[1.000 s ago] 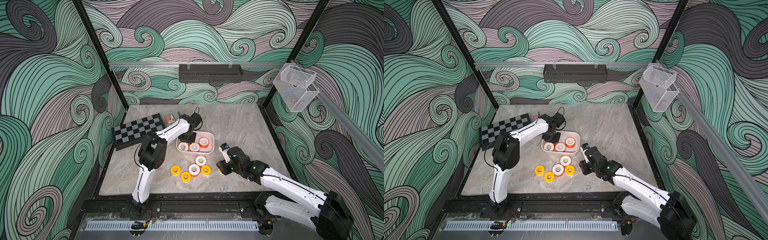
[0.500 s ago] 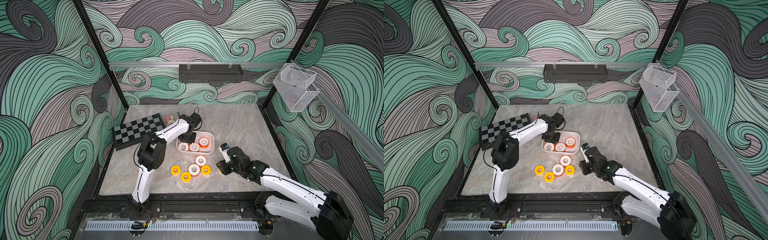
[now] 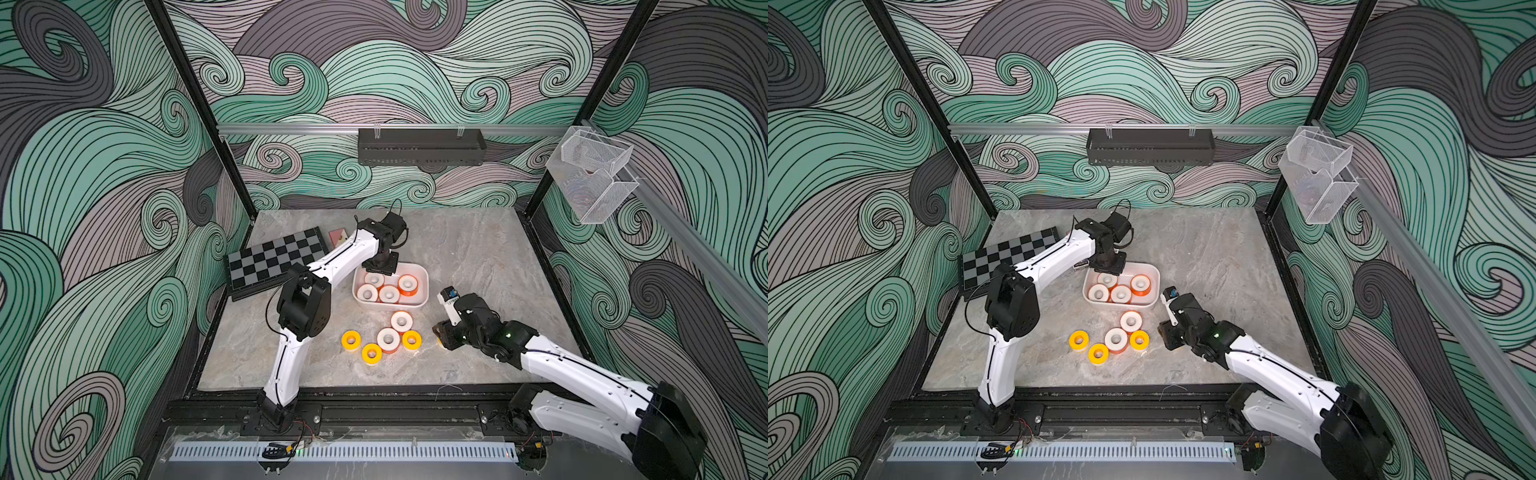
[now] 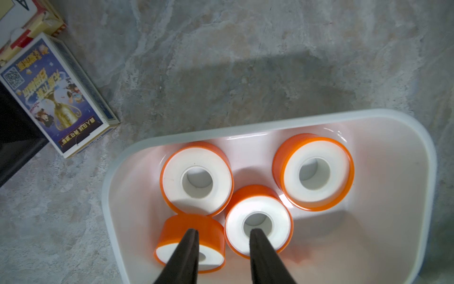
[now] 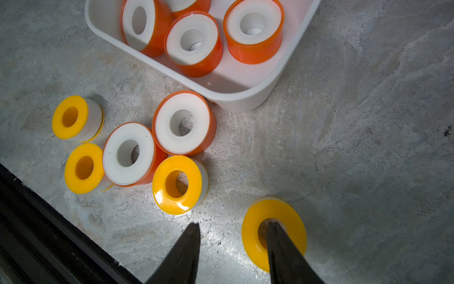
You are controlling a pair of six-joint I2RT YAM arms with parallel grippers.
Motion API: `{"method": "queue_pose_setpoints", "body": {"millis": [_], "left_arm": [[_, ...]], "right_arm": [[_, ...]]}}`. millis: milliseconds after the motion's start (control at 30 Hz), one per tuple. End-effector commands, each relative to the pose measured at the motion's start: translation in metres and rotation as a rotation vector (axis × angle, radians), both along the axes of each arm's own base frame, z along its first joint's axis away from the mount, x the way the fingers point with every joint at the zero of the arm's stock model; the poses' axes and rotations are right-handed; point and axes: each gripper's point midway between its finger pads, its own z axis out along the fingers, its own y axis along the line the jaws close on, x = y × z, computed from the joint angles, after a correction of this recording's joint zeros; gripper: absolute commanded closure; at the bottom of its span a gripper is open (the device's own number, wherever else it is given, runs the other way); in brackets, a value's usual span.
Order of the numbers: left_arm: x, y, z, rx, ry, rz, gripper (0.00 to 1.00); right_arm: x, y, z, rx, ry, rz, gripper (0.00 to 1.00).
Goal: Put the sealing tape into the storage box
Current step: Adjust the sealing tape in the storage box.
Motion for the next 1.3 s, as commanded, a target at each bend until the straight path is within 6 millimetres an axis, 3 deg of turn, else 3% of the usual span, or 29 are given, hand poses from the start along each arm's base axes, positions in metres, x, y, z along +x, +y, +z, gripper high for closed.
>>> {"method": "queue_pose_setpoints", "body": {"millis": [0, 567, 867, 1267], "left_arm": [[0.002, 0.002, -0.022, -0.004, 0.057, 0.025, 0.58], [0.006, 0.0, -0.067, -0.023, 0.104, 0.056, 0.58], [0.006, -0.008, -0.074, -0.054, 0.104, 0.009, 0.61], [0.004, -0.025, -0.058, -0.161, 0.03, -0.099, 0.69]], "right_arm": [[-0.003, 0.001, -0.001, 0.016, 0.007, 0.002, 0.51], [-0.004, 0.001, -0.002, 0.013, 0.011, 0.004, 0.51], [-0.002, 0.002, -0.002, 0.014, 0.011, 0.003, 0.51], [-0.002, 0.003, -0.005, 0.01, 0.019, 0.008, 0.51]]}}
